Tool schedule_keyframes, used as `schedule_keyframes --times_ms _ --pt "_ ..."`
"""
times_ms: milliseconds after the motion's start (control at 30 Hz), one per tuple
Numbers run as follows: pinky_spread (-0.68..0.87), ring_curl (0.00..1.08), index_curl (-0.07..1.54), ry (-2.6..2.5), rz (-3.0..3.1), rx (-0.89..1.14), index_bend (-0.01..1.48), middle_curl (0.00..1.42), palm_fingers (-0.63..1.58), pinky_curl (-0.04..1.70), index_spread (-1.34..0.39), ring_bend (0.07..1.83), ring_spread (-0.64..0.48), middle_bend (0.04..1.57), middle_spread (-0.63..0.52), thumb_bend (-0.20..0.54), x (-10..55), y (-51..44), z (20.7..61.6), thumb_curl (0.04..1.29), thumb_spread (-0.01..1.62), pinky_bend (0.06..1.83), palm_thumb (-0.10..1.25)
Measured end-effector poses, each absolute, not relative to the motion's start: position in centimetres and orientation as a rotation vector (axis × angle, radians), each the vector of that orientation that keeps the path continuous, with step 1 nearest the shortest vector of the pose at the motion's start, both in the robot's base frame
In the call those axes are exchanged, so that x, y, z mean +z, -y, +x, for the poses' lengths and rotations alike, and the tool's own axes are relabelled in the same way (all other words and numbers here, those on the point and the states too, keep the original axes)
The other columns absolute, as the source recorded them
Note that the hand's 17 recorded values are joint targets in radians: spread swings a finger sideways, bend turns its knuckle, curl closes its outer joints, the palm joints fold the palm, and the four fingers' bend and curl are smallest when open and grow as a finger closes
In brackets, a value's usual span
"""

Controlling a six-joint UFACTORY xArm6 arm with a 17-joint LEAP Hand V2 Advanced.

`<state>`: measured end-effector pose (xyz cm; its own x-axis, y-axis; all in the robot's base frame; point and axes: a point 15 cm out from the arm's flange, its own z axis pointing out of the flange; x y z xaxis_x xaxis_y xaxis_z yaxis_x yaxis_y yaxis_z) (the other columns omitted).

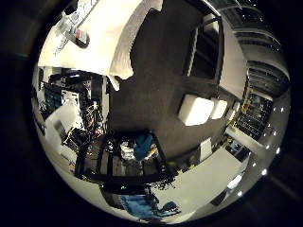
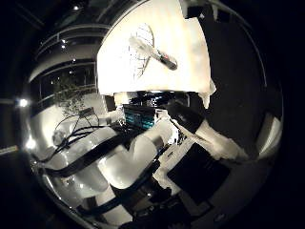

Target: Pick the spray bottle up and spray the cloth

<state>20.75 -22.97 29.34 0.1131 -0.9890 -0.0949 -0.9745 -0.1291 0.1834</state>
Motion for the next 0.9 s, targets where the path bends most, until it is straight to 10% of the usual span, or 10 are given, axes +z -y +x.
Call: schedule_keyframes --times_ms 900 --pt "0.33 0.34 0.28 2.503 2.222 -0.522 0.15 0.40 0.23 0.48 -0.26 0.60 0.06 0.37 0.00 -0.025 15.1 16.3 19.6 0.35 1.08 0.49 0.60"
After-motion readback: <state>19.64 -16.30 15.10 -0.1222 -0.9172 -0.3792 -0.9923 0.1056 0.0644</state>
